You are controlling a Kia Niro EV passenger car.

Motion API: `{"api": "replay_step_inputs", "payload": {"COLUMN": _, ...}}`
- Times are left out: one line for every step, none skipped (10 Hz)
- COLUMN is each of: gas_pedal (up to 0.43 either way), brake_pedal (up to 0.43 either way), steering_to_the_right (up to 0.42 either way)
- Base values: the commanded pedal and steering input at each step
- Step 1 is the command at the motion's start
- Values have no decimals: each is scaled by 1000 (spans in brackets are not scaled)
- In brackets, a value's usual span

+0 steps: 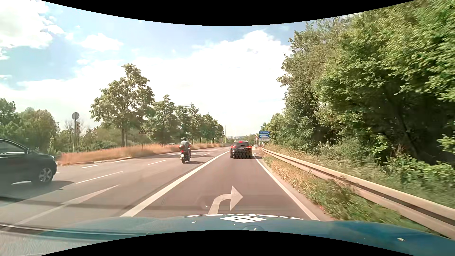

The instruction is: Follow the waypoints while adhering to traffic rules and regulations

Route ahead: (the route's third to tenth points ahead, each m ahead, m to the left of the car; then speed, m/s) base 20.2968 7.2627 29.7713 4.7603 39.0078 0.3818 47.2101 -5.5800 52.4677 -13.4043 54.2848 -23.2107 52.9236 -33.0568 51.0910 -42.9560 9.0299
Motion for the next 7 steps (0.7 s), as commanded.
{"api": "replay_step_inputs", "payload": {"gas_pedal": 150, "brake_pedal": 0, "steering_to_the_right": -1}}
{"api": "replay_step_inputs", "payload": {"gas_pedal": 138, "brake_pedal": 0, "steering_to_the_right": -1}}
{"api": "replay_step_inputs", "payload": {"gas_pedal": 138, "brake_pedal": 0, "steering_to_the_right": -1}}
{"api": "replay_step_inputs", "payload": {"gas_pedal": 138, "brake_pedal": 0, "steering_to_the_right": -1}}
{"api": "replay_step_inputs", "payload": {"gas_pedal": 138, "brake_pedal": 0, "steering_to_the_right": -1}}
{"api": "replay_step_inputs", "payload": {"gas_pedal": 138, "brake_pedal": 0, "steering_to_the_right": 1}}
{"api": "replay_step_inputs", "payload": {"gas_pedal": 138, "brake_pedal": 0, "steering_to_the_right": 1}}
